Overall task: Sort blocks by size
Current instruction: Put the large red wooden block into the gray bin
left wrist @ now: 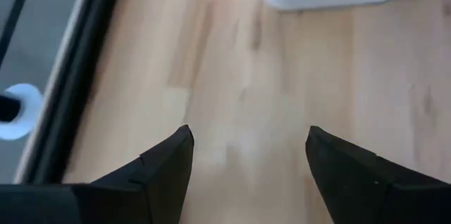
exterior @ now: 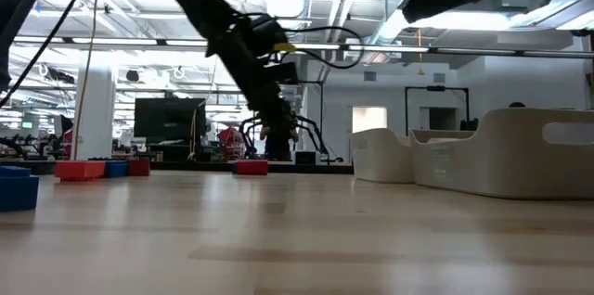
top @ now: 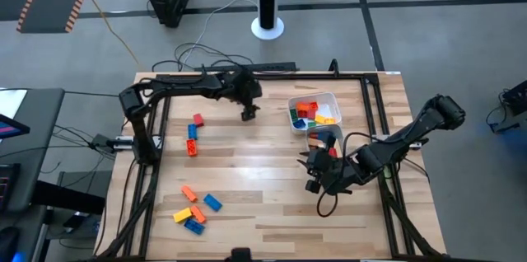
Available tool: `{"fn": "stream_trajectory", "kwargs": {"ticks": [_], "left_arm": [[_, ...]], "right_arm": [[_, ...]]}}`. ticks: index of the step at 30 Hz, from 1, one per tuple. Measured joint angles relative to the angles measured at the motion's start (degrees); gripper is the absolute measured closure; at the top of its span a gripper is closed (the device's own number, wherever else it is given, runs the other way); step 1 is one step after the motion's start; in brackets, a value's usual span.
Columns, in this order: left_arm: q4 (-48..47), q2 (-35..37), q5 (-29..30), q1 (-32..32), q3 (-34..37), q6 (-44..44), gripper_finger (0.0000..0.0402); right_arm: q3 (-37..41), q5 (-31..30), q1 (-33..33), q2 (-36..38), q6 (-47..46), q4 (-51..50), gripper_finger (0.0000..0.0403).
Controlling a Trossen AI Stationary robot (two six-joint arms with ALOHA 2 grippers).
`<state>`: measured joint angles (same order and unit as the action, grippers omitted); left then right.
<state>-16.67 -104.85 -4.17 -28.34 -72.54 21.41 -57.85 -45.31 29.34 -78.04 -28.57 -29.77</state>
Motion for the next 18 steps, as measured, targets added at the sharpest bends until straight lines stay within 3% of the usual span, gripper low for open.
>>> {"fn": "stream_trajectory", "kwargs": {"ticks": [6, 18], "left_arm": [[-0.13, 0.81, -0.78, -5.66, 2.53, 2.92, 0.0141], [9.94, 0.66, -3.35, -12.76, 9.81, 3.6, 0.0141]], "right_arm": [[0.02, -0.28, 0.2, 0.06, -0.89, 0.08, 0.028], [0.02, -0.27, 1.03, 0.04, -1.58, 0.32, 0.028]]}}
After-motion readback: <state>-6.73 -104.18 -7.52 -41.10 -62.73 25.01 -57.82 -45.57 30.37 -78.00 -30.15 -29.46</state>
